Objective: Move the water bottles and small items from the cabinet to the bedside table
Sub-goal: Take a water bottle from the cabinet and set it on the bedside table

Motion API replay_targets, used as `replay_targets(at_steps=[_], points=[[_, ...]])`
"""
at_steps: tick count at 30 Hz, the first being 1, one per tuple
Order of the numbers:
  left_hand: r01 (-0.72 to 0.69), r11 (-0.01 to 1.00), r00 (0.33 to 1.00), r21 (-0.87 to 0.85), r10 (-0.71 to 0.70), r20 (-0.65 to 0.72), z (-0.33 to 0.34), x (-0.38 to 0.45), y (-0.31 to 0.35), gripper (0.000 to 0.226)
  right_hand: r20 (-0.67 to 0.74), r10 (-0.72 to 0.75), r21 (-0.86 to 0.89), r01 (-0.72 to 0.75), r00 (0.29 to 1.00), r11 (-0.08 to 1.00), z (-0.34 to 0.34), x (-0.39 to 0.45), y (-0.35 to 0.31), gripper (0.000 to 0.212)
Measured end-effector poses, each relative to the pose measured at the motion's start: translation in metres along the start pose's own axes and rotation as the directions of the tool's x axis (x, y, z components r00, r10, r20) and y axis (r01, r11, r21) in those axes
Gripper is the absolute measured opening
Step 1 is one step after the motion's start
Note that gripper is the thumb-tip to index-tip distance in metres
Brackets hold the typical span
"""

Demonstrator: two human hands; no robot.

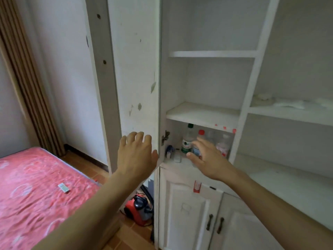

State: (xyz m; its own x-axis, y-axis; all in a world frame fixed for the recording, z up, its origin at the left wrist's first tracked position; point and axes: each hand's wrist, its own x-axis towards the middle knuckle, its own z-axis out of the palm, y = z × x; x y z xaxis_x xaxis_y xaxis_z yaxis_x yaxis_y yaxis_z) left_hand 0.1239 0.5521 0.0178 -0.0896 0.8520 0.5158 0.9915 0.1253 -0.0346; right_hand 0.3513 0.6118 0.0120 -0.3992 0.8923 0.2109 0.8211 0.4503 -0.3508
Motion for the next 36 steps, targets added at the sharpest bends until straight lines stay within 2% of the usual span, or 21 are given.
replay_targets(at_steps=[4,7,11,18,23,27,33,36], points=[[-0.059,0.992,0.994,-0.114,0.069,0.089,0.026,-0.004,0.033,0.05,-0.025,0.062,-0.029,-0.063,0.998,0.998,-0.011,-0.028,0.018,0.052],[-0.086,0.987,0.984,-0.135,0.106,0.144,0.043,-0.003,0.054,0.049,-0.029,0.11,-0.026,-0.111,0.993,0.993,-0.013,-0.037,0.038,0.055],[-0.116,0.98,0.979,-0.163,0.14,0.146,0.06,0.011,0.075,0.048,-0.04,0.128,-0.016,-0.129,0.991,0.992,-0.011,-0.034,0.065,0.061],[-0.099,0.982,0.973,-0.159,0.129,0.193,0.091,0.046,0.119,0.047,-0.021,0.093,-0.003,-0.093,0.995,0.996,-0.001,-0.004,0.114,0.06],[-0.071,0.984,0.966,-0.161,0.108,0.236,0.116,0.056,0.129,0.05,0.018,0.091,0.04,-0.092,0.996,0.995,0.023,0.014,0.142,0.065],[-0.039,0.982,0.955,-0.183,0.09,0.281,0.14,0.067,0.136,0.052,0.067,0.114,0.007,-0.115,0.991,0.993,0.042,0.027,0.158,0.066],[-0.021,0.961,0.949,-0.276,0.106,0.296,0.178,0.091,0.144,0.06,0.047,0.143,-0.009,-0.143,0.989,0.99,0.055,0.051,0.168,0.061],[-0.055,0.933,0.954,-0.357,0.154,0.255,0.2,0.107,0.142,0.057,0.006,0.166,-0.025,-0.166,0.986,0.986,0.061,0.064,0.169,0.056]])
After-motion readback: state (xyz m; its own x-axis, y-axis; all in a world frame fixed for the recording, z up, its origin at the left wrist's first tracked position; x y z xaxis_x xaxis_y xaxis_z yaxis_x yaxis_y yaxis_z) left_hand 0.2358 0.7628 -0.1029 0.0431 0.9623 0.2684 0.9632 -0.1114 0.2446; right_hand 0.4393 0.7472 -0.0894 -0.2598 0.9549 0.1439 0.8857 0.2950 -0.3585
